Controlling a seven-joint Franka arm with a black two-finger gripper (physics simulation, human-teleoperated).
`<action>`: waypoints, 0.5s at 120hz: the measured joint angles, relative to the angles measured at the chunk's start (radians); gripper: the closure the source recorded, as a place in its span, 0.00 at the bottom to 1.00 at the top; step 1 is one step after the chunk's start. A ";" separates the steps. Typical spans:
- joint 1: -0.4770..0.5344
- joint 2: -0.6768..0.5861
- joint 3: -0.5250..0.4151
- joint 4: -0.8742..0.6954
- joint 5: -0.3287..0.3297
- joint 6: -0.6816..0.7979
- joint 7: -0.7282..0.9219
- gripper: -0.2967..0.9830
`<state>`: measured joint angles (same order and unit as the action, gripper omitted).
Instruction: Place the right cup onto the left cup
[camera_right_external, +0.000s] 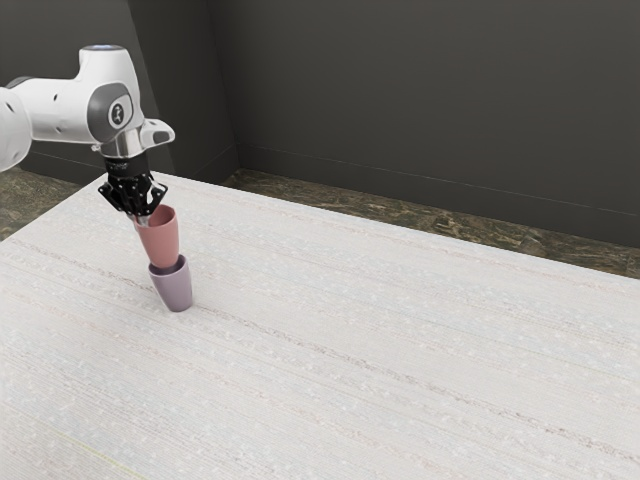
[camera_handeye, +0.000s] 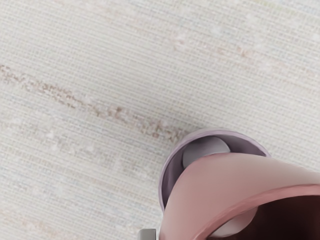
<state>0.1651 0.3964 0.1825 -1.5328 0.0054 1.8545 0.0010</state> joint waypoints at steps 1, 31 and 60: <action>0.000 0.001 0.000 0.000 0.000 0.000 0.000 0.84; 0.001 0.015 -0.001 0.002 0.000 0.000 0.002 0.84; 0.002 0.028 -0.003 0.002 0.000 0.005 0.004 0.84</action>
<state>0.1668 0.4244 0.1795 -1.5304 0.0053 1.8592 0.0049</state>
